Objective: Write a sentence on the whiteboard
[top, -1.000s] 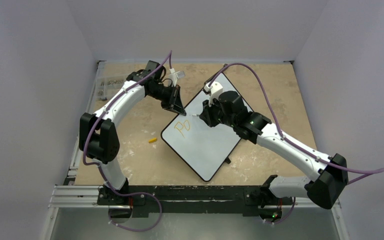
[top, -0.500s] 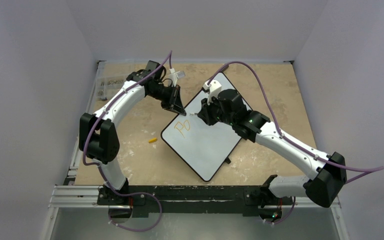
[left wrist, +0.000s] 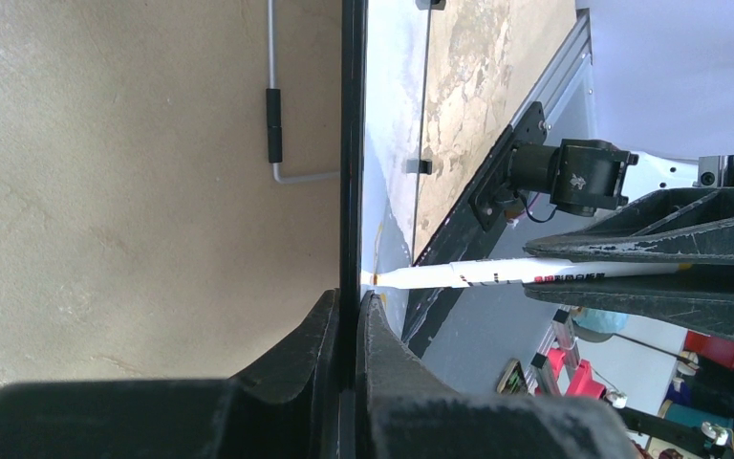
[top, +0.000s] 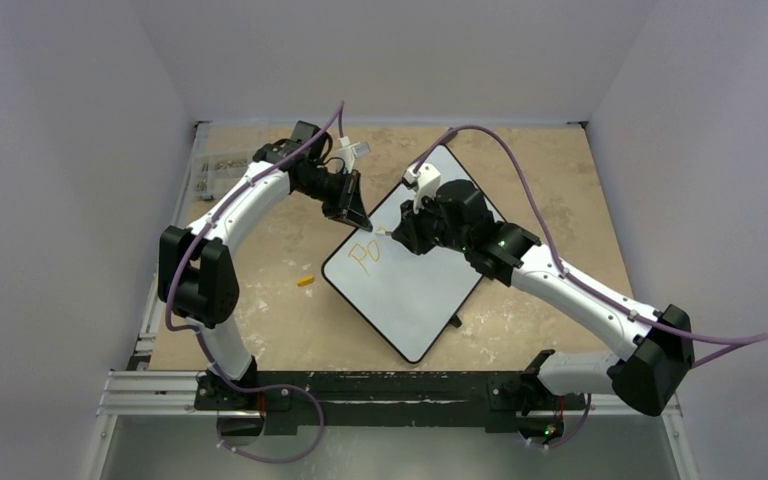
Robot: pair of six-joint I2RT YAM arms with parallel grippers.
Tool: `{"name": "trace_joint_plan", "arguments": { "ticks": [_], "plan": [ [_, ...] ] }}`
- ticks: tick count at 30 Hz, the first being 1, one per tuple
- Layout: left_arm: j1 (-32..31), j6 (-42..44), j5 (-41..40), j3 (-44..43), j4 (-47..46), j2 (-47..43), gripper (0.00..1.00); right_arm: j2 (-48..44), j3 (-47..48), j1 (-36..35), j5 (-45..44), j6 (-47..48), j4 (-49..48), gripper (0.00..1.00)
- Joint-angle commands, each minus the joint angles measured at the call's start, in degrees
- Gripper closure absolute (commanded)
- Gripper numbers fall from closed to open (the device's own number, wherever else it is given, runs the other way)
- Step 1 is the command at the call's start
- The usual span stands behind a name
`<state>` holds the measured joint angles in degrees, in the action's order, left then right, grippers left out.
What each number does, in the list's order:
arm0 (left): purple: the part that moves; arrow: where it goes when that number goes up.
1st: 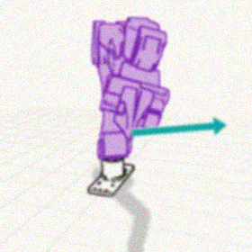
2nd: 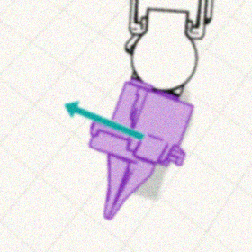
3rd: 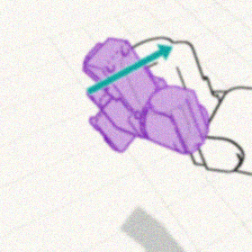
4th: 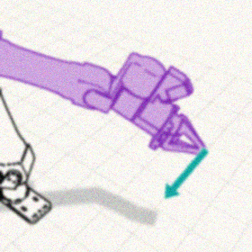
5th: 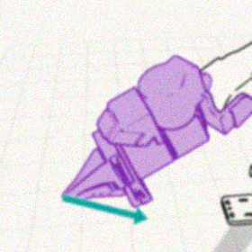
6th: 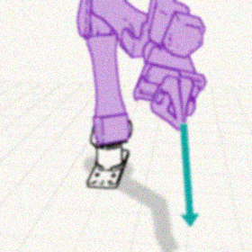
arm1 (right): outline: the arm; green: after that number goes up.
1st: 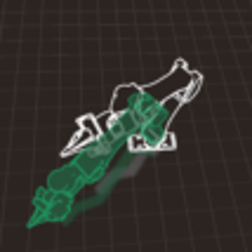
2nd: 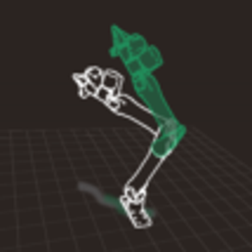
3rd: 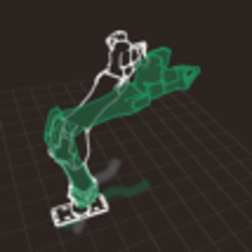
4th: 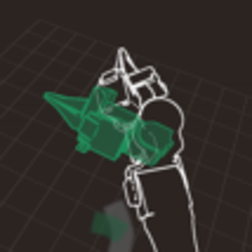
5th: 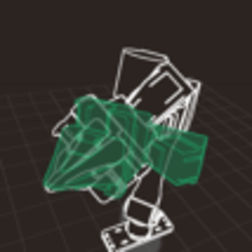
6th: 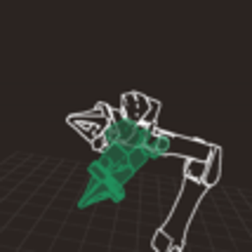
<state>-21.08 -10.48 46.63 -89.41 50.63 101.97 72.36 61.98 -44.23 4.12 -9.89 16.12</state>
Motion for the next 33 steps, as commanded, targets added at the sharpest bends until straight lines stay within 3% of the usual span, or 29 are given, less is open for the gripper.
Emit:
{"name": "trace_joint_plan", "arguments": {
  "ticks": [1,18,33],
  "plan": [
    [-1.44,0.81,-2.45,-0.11,0.77,-1.51,1.0,-2.1,-2.49,-0.02,0.84,0.49,0.29,1.0],
    [-1.51,0.72,-2.36,-0.06,0.78,-1.71,1.0,-3.11,-3.7,-0.07,-8.31,-1.54,3.85,1.0],
    [-1.51,0.64,-2.25,-0.06,0.65,-1.69,1.0,-4.85,-4.47,-0.04,-3.59,0.82,5.99,1.0]
  ]
}}
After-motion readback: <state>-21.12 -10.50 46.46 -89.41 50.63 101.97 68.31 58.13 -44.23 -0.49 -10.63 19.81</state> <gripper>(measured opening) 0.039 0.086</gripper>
